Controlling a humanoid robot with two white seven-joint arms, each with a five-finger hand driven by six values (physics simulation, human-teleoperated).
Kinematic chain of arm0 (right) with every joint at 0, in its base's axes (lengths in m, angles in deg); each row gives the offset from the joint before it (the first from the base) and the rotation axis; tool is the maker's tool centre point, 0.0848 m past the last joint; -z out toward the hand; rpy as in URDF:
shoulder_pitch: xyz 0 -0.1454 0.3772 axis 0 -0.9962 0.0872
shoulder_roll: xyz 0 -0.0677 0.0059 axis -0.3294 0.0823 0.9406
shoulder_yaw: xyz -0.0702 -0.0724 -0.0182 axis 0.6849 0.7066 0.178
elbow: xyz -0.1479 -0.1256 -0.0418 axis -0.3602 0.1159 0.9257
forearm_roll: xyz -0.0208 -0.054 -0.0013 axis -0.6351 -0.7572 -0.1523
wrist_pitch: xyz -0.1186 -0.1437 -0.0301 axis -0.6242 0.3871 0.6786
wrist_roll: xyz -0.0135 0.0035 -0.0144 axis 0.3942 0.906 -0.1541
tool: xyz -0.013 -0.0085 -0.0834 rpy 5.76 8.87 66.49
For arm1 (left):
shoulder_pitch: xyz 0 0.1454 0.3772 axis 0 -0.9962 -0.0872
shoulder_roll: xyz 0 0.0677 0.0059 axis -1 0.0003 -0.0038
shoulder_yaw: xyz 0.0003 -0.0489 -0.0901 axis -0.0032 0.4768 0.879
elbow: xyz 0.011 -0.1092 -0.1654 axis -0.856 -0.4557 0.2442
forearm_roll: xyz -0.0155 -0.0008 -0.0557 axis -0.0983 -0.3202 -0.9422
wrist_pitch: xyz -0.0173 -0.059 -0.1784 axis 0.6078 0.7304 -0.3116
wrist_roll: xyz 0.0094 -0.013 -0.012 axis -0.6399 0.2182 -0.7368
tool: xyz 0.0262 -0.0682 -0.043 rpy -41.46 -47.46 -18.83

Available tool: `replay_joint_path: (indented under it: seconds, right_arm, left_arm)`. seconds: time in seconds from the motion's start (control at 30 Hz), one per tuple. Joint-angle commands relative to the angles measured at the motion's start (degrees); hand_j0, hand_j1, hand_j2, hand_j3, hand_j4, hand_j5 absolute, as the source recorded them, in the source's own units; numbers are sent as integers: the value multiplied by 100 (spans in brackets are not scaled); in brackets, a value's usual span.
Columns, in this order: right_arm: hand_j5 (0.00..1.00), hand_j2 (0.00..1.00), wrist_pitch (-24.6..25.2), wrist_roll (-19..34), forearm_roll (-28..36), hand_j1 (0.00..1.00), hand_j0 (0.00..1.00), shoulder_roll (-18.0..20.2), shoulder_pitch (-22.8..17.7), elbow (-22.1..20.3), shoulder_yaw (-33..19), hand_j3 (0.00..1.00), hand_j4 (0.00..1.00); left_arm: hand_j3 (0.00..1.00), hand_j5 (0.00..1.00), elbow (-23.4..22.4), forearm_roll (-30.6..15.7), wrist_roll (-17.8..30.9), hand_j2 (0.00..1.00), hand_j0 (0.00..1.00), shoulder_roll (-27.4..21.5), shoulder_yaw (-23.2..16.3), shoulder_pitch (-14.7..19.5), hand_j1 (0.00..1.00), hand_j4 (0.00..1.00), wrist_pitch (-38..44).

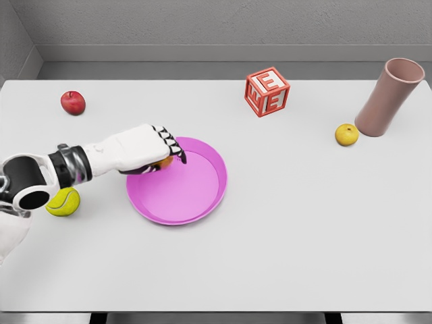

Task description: Put the lemon on the plate with left arm

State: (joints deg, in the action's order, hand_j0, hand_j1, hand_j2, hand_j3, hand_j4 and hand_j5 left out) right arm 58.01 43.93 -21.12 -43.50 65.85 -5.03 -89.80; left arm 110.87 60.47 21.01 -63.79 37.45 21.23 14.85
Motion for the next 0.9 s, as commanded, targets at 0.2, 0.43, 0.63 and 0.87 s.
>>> replay_joint_path:
  seconds: [0.2,0.43,0.63,0.87]
  right_arm:
    - [100,100,0,1,0,100,100,0,0,0,-1,100,100]
    - [100,100,0,1,0,100,100,0,0,0,-1,100,100]
    - [100,100,0,1,0,100,100,0,0,0,-1,100,100]
    - [100,100,0,1,0,100,100,0,0,0,-1,100,100]
  left_arm:
    - [100,100,152,-29,-3,100,100,280,301,-123,100,100,-643]
    - [100,100,99,-1118,-3,100,100,184,1268,-325,100,100,-643]
    - [100,100,99,-2129,-3,100,100,-1082,2736,-1133,100,100,-643]
    - [100,100,99,-2164,-3,100,100,-1100,2974,-1362,100,100,-643]
